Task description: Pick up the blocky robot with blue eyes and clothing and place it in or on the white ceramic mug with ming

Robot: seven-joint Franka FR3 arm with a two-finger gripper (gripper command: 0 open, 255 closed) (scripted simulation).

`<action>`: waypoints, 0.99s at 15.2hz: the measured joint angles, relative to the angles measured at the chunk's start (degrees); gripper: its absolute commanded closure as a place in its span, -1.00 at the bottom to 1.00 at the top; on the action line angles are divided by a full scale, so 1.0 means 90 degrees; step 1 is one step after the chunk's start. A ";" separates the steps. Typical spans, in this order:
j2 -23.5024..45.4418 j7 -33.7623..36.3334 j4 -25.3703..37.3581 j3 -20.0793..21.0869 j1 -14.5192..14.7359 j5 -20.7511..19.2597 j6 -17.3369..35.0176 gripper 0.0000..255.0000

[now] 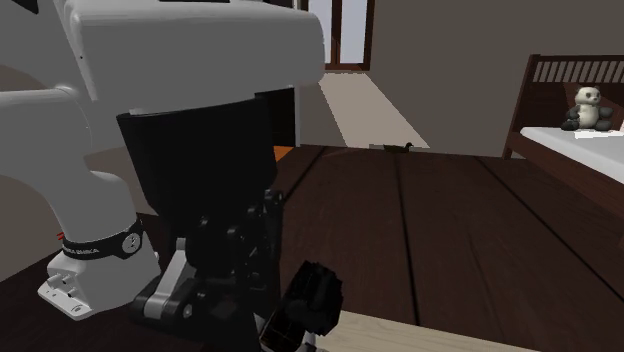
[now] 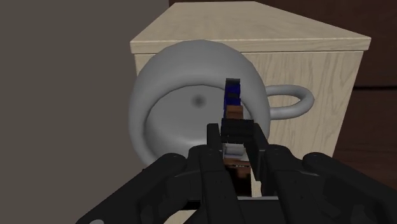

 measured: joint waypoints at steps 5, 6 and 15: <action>0.0005 0.0003 -0.0019 0.0000 -0.0003 -0.0004 -0.0004 -1.00; 0.0005 0.0003 -0.0021 -0.0001 -0.0003 -0.0005 -0.0004 -1.00; -0.0471 0.0100 0.0383 0.0088 -0.0054 -0.0106 -0.0871 -1.00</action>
